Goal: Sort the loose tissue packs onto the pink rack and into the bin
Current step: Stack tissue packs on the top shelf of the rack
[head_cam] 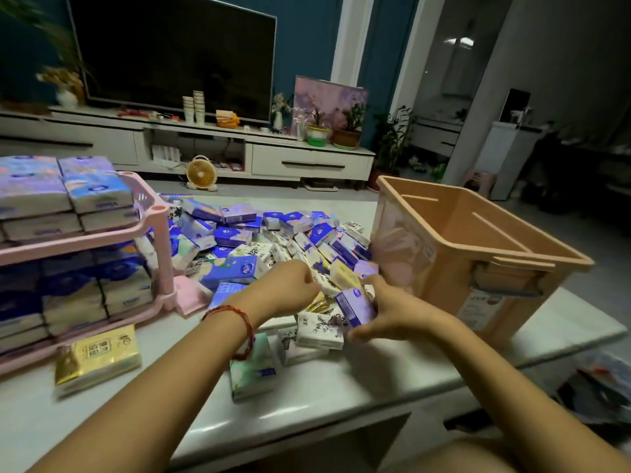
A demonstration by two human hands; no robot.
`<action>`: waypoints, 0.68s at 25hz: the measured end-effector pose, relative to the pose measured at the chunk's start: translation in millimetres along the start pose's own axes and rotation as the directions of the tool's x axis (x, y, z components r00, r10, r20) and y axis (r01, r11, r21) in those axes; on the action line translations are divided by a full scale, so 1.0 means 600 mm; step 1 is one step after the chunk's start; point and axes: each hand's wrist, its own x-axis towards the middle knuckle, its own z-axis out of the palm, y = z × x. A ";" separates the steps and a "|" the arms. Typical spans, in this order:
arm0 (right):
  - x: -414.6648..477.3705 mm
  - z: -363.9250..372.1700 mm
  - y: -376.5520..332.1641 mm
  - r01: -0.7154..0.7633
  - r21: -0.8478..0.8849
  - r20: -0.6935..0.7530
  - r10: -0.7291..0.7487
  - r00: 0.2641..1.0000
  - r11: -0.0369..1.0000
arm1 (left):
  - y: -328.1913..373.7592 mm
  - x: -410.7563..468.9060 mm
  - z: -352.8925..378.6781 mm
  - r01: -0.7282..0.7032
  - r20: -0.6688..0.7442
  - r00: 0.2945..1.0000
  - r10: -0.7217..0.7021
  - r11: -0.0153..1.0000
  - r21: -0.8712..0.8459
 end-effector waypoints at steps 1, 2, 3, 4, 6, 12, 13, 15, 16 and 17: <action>-0.002 -0.001 -0.015 0.032 0.118 -0.111 -0.019 0.994 0.992 | 0.003 -0.003 0.002 0.037 -0.015 0.999 -0.040 0.987 -0.156; -0.004 0.002 -0.034 0.100 0.224 -0.214 -0.051 0.976 0.970 | 0.010 -0.006 0.003 0.086 0.024 0.996 -0.082 0.934 -0.347; -0.004 0.002 -0.053 0.168 0.289 -0.287 -0.082 0.954 0.942 | 0.017 -0.009 0.004 0.130 0.088 0.991 -0.099 0.840 -0.526; 0.000 -0.002 -0.069 0.211 0.342 -0.308 -0.103 0.946 0.916 | 0.024 -0.011 0.004 0.153 0.120 0.988 -0.097 0.733 -0.662; 0.013 -0.030 -0.092 0.259 0.534 -0.198 -0.179 0.964 0.805 | 0.024 -0.012 -0.011 0.126 0.044 0.986 -0.163 0.533 -0.837; 0.180 -0.059 -0.091 0.131 0.208 -0.255 -0.075 0.964 0.969 | -0.025 -0.036 -0.093 0.050 -0.118 0.884 -0.452 0.342 -0.938; 0.206 -0.038 -0.089 0.105 0.053 -0.202 -0.093 0.975 0.993 | -0.030 -0.043 -0.099 0.049 -0.124 0.884 -0.451 0.353 -0.934; 0.244 -0.002 -0.082 0.065 -0.165 -0.046 -0.073 0.996 0.984 | -0.036 -0.056 -0.104 0.042 -0.121 0.893 -0.434 0.347 -0.937; 0.253 0.006 -0.084 0.065 -0.278 0.006 -0.065 0.998 0.958 | -0.040 -0.059 -0.106 0.036 -0.130 0.888 -0.440 0.349 -0.936; 0.258 0.008 -0.086 0.071 -0.359 0.043 -0.060 0.997 0.930 | -0.044 -0.060 -0.107 0.038 -0.134 0.882 -0.453 0.351 -0.936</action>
